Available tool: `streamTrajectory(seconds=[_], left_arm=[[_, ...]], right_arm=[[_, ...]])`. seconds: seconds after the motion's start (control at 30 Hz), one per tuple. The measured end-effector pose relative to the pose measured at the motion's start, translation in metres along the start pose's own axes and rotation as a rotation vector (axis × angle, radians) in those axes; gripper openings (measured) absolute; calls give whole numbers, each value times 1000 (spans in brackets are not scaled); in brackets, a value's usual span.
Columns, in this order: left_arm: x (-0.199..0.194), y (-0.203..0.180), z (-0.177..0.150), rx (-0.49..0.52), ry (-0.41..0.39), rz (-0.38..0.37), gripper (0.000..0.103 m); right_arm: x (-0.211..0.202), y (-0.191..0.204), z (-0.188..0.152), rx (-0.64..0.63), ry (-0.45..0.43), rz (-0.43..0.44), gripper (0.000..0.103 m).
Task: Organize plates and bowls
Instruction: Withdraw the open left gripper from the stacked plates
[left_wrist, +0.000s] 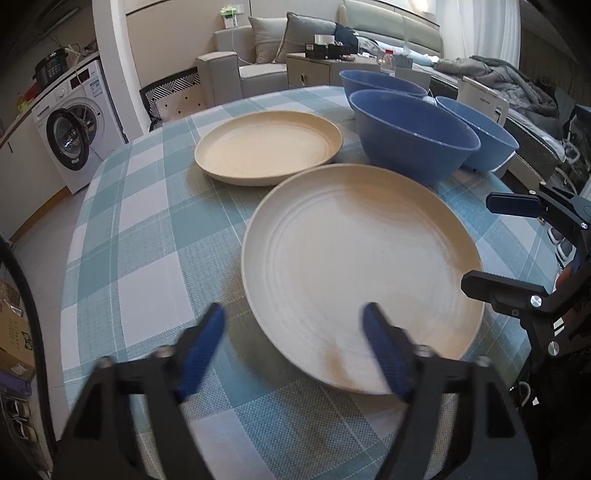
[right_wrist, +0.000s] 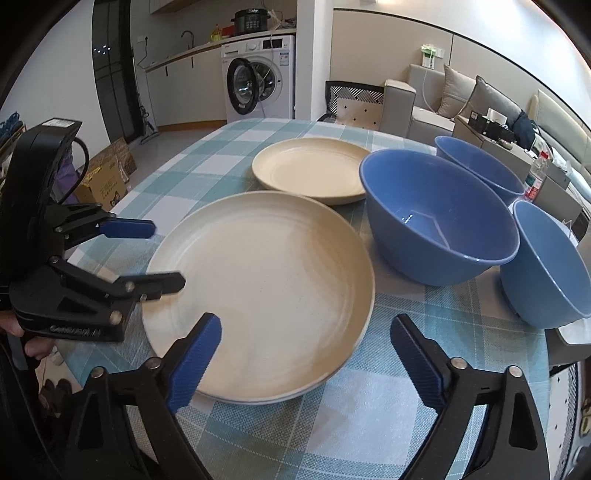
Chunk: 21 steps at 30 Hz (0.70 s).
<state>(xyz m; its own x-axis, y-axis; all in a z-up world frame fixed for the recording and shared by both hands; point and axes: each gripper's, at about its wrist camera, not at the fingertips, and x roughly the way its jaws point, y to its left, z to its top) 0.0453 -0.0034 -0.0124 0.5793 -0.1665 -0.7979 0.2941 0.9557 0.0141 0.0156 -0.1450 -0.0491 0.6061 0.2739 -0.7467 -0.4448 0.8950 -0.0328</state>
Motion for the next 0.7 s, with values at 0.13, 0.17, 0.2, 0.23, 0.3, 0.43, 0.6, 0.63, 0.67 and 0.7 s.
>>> streamTrajectory(seconds=[0.13,0.17,0.2,0.23,0.3,0.43,0.6,0.63,0.67,0.7], left_arm=[[-5,2,1,-10,-23,-9,89],[-5,2,2,-11,-23,-6,89],[-5,1,2,-11,-21,-1,91],[-6,1,3,-13,-24,3,95],[-9,2,4,-20,-38,-1,98],[-12,4,6,-36,-55,-6,98],[-14,8,8,-51,-73,1,103],[-15,9,8,-54,-77,1,103],[-16,10,8,-59,-83,0,103],[-17,11,8,-63,-86,1,103]], right_arm=[[-4,-1,3,1,-23,-5,101],[-5,-2,4,1,-29,-6,102],[-6,-2,5,1,-36,-5,102],[-6,-2,6,0,-39,-5,102],[-6,-3,7,0,-44,-6,102],[-11,-5,10,4,-66,-5,102],[-14,-5,15,7,-80,-5,102],[-15,-5,15,6,-83,-5,102],[-15,-6,16,5,-86,-5,102],[-16,-5,16,6,-90,-5,102]])
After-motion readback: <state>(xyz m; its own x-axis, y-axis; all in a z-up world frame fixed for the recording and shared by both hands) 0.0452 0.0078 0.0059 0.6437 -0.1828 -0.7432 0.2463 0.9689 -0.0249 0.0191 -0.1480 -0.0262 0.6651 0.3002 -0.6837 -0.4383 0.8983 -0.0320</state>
